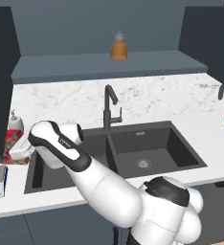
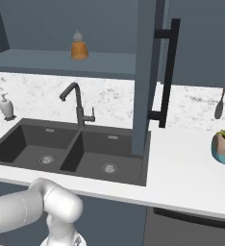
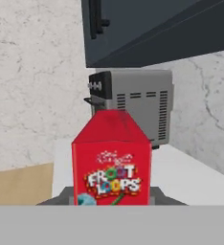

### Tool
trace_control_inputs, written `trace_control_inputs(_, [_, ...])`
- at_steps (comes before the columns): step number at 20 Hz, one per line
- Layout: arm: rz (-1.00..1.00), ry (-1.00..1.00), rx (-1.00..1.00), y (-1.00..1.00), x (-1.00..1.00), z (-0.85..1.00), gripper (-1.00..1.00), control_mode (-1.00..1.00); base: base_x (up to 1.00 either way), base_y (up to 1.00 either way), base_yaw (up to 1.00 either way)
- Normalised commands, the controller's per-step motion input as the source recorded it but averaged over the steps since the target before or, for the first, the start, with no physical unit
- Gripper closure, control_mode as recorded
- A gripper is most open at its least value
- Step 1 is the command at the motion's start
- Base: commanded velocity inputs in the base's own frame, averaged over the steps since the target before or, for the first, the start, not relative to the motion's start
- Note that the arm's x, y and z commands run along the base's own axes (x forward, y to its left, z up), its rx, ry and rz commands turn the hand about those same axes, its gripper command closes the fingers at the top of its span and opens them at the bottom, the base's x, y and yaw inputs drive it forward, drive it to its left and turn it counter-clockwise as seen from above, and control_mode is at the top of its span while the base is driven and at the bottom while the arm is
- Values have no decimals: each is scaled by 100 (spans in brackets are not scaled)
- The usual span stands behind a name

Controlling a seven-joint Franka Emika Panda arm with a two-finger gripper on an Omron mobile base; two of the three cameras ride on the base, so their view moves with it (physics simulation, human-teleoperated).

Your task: Pick the cereal and place it on the digital scale for weighing, and close the cabinet.

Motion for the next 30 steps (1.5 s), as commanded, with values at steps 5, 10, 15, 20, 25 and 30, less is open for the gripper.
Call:
trace_control_inputs(5, [9,0,3,38,12,-32,100,-100,0,0,0])
trace_control_inputs(10, [5,0,0,26,28,-16,100,-100,0,0,0])
trace_control_inputs(15, [1,3,0,35,5,-36,100,-100,0,0,0])
trace_control_inputs(20, [1,6,0,27,5,-39,100,-100,0,0,0])
trace_control_inputs(25, [0,1,0,36,31,-38,100,-100,0,0,0])
trace_control_inputs(30, [0,-1,0,24,22,-31,100,-100,0,0,0])
